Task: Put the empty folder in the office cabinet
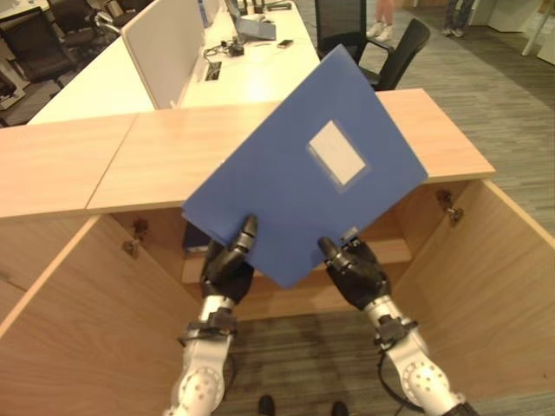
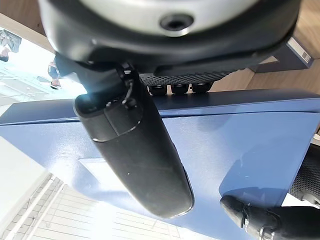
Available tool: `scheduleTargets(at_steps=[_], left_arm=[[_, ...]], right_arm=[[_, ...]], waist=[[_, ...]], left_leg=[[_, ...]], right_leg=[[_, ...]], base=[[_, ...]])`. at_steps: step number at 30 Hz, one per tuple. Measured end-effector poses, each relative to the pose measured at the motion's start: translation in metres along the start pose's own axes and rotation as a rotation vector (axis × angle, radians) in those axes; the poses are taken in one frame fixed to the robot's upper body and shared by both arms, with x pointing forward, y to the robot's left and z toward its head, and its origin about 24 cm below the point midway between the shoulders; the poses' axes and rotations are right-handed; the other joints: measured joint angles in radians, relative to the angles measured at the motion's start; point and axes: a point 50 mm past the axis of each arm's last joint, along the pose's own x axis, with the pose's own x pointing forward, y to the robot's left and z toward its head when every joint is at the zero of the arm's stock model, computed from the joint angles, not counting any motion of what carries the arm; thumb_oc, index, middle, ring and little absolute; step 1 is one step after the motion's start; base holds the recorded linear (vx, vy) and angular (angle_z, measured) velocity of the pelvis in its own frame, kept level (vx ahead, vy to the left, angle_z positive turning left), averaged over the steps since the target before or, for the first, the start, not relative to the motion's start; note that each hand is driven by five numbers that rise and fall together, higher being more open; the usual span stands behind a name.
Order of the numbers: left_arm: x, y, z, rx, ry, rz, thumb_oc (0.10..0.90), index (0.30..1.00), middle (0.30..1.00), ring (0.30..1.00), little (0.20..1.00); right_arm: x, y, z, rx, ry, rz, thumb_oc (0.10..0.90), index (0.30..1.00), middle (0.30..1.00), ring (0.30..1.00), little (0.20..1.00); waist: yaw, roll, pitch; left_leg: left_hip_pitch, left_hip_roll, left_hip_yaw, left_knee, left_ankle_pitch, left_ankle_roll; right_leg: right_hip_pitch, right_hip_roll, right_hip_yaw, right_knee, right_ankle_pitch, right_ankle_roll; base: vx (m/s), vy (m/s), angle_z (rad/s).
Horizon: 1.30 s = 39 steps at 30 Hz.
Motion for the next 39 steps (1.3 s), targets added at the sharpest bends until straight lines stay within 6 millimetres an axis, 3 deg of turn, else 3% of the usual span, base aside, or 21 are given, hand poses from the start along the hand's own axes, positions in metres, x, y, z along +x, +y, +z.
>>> scheduleTargets(at_steps=[18, 20, 21, 39], left_arm=[[0.001, 0.002, 0.016, 0.1, 0.058, -0.166, 0.4, 0.3, 0.3, 0.3, 0.3], [0.001, 0.002, 0.017, 0.1, 0.055, -0.171, 0.4, 0.3, 0.3, 0.3, 0.3], [0.001, 0.001, 0.017, 0.1, 0.056, -0.172, 0.4, 0.3, 0.3, 0.3, 0.3], [0.0, 0.005, 0.016, 0.099, 0.058, -0.151, 0.4, 0.3, 0.3, 0.3, 0.3]], right_arm=[[0.017, 0.01, 0.013, -0.032, -0.03, 0.062, 0.8, 0.9, 0.9, 0.9, 0.9], [0.019, 0.011, 0.014, -0.035, -0.035, 0.068, 0.551, 0.526, 0.526, 0.526, 0.526], [0.019, 0.011, 0.014, -0.035, -0.035, 0.068, 0.4, 0.3, 0.3, 0.3, 0.3], [0.019, 0.012, 0.015, -0.045, -0.037, 0.086, 0.4, 0.3, 0.3, 0.3, 0.3]], waist=[[0.003, 0.001, -0.001], [0.002, 0.001, -0.001], [0.003, 0.001, -0.001], [0.022, 0.001, -0.001]], left_leg=[[0.001, 0.001, 0.001, 0.0, 0.0, 0.0], [0.001, 0.001, 0.001, 0.0, 0.0, 0.0], [0.001, 0.001, 0.001, 0.0, 0.0, 0.0], [-0.001, 0.0, 0.0, 0.0, 0.0, 0.0]], right_leg=[[-0.001, 0.0, 0.004, 0.0, 0.0, 0.0], [-0.001, 0.0, 0.005, 0.0, 0.0, 0.0], [-0.002, 0.0, 0.005, 0.0, 0.0, 0.0], [-0.003, 0.0, 0.003, 0.0, 0.0, 0.0]], base=[[0.0, 0.0, 0.0], [0.0, 0.0, 0.0], [0.0, 0.0, 0.0], [0.0, 0.0, 0.0]])
